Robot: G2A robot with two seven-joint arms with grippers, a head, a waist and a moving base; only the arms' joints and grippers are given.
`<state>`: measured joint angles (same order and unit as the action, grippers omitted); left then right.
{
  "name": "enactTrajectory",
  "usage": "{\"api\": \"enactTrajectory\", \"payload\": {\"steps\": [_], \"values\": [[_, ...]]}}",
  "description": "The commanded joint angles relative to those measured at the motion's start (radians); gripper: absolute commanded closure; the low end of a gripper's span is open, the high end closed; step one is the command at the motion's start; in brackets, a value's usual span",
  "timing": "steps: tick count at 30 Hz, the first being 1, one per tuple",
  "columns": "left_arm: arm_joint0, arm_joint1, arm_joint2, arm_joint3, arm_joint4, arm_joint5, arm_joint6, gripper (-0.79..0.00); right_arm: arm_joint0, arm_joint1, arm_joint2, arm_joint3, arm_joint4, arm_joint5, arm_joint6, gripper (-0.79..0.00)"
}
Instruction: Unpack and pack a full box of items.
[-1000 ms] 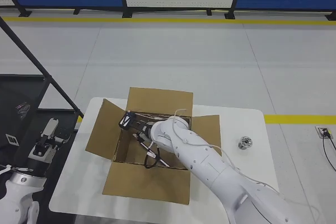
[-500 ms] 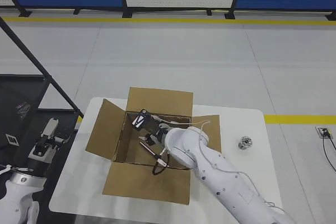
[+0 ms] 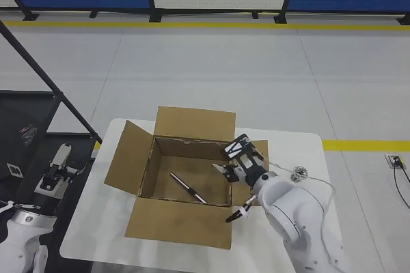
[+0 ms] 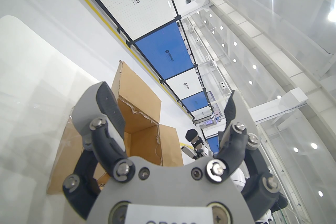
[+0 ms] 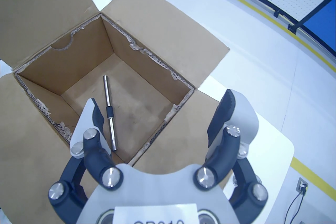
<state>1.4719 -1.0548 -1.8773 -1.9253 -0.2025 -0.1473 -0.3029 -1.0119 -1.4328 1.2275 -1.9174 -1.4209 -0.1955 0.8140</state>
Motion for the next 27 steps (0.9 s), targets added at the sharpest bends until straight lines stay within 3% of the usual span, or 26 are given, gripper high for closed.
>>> {"api": "enactTrajectory", "payload": {"steps": [1, 12, 17, 27], "values": [[0.0, 0.0, 0.0, 0.0, 0.0, 0.0, 0.0, -0.785, -0.029, 0.004, 0.021, -0.024, 0.002, -0.004, 0.008, -0.785], [0.0, 0.0, 0.0, 0.0, 0.0, 0.0, 0.0, -0.785, -0.029, 0.004, 0.021, -0.024, 0.002, -0.004, 0.008, -0.785], [0.0, 0.0, 0.0, 0.0, 0.0, 0.0, 0.0, -0.785, -0.029, 0.003, 0.026, 0.029, 0.045, 0.01, -0.057, -0.785], [0.0, 0.0, 0.0, 0.0, 0.0, 0.0, 0.0, -0.785, -0.082, 0.023, 0.265, 0.033, 0.047, 0.172, -0.052, -0.785]]}}
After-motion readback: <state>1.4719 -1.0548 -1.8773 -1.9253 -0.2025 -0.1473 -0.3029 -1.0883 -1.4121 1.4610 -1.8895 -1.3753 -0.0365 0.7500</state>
